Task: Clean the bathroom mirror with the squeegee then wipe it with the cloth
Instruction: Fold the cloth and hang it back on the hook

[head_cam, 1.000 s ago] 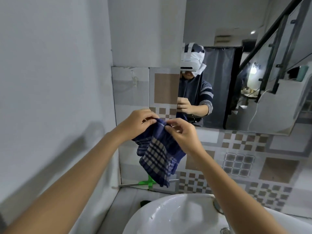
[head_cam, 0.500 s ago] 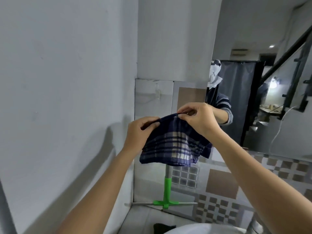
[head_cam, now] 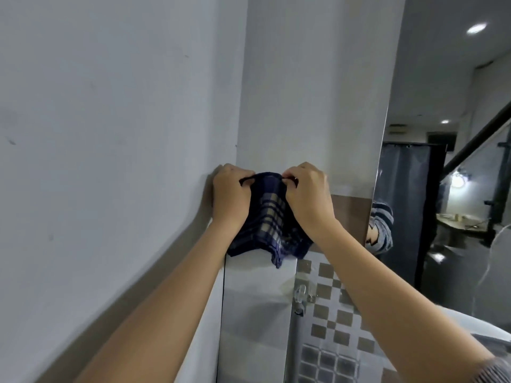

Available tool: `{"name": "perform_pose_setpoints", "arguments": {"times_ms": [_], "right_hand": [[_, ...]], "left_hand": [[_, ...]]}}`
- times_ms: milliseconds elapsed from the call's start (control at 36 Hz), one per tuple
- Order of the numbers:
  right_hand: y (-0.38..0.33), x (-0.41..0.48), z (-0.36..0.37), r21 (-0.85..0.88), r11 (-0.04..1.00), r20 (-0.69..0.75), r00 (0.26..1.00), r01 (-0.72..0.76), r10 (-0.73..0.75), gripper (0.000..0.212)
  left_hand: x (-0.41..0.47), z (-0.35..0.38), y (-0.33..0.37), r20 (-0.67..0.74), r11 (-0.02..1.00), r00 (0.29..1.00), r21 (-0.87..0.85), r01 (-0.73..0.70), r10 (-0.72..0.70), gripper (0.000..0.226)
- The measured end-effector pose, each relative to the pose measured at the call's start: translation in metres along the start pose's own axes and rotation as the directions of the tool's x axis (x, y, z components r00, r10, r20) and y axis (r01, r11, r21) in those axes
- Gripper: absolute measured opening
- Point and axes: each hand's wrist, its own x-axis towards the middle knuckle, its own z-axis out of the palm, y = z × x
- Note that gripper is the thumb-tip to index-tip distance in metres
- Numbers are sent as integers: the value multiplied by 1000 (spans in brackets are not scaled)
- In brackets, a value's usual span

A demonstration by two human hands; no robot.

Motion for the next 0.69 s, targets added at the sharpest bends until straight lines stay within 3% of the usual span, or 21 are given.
{"name": "perform_pose_setpoints", "arguments": {"times_ms": [83,278,389,500,694], "right_hand": [[4,-13,1,30,999,-23,1000,14,-13,21],[7,-29,-1,70,997,-11,999,-31,32,22],[5,-38,-4,172,980,42,994,-102,96,25],[-1,-49,-7,266,949,125,983,-166,137,46],[3,-59,3,240,966,180,982,-97,54,55]], "left_hand": [[-9,2,-5,8,998,1000,-52,-30,30,29],[-19,0,-12,36,992,999,-119,39,-35,16],[-25,-14,-7,226,954,973,-276,116,-53,18],[-36,-25,-7,439,922,896,-315,227,-70,37],[-47,-25,-15,497,917,867,-325,233,-44,45]]}}
